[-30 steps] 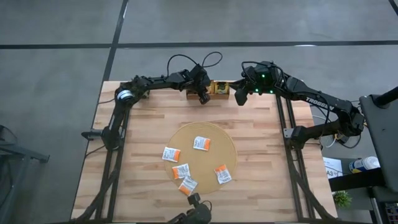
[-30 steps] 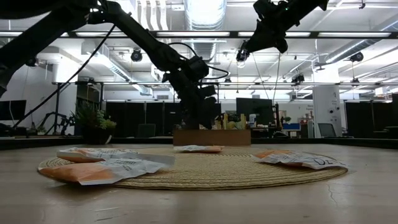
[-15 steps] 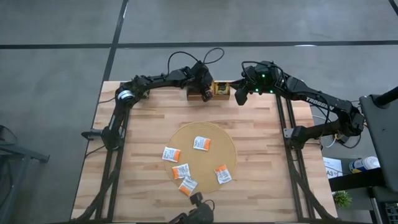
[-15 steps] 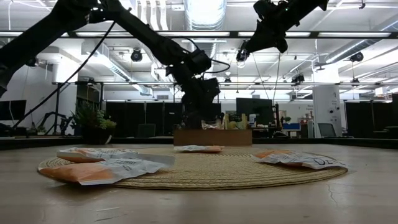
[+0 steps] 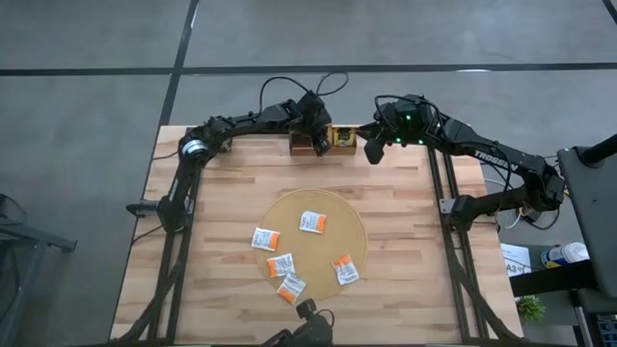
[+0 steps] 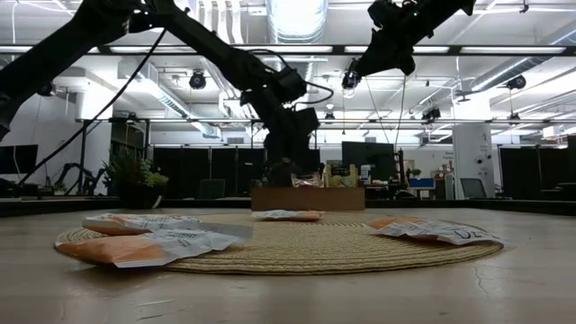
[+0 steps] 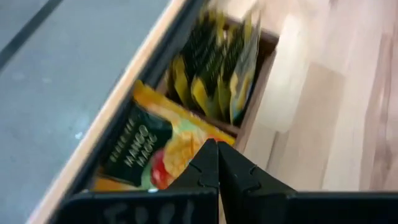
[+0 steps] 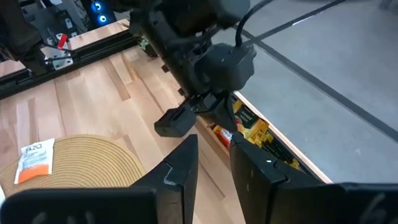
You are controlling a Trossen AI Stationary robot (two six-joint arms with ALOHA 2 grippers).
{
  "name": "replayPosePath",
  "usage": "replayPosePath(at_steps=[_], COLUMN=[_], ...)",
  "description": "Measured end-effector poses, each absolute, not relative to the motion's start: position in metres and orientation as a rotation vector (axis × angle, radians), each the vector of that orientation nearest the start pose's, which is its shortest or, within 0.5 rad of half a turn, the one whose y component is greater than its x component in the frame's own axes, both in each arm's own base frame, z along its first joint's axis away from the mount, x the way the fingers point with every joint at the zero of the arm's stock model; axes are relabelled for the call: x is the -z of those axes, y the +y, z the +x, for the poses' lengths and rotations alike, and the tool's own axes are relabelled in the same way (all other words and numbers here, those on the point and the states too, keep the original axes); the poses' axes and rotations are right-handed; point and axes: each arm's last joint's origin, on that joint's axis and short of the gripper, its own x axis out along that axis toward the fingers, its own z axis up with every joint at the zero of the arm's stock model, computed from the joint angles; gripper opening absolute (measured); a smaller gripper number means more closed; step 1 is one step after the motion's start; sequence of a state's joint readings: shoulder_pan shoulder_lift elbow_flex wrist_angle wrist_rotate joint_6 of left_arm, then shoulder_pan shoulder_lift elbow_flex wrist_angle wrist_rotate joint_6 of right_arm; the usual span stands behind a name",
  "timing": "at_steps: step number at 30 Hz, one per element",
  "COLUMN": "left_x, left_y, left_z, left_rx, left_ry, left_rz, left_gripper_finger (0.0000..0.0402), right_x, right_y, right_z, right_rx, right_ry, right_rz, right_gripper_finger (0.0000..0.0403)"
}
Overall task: Pick & Place Tea
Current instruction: Put the red tea bag into the middle section of the wooden organizer
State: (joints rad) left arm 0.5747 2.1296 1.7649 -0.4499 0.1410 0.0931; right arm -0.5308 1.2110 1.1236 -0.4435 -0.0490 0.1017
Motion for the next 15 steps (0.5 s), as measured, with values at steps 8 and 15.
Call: replayPosePath(at_steps=[8, 15], left_x=[-0.206, -0.194], left_y=[0.253, 0.251], left_z=[0.398, 0.394], left_rx=[-0.369, -0.366], left_ry=[0.817, 0.837], left_rz=[-0.213, -0.221], left_gripper_finger=[0.0, 0.0], right_x=[-0.34, -0.34], right_y=[-0.13, -0.13], right_z=[0.225, 0.225], right_rx=[0.496, 0.499], right_ry=[0.489, 0.487], right_rz=[0.253, 0.26], right_gripper_finger=[0.0077, 0.007])
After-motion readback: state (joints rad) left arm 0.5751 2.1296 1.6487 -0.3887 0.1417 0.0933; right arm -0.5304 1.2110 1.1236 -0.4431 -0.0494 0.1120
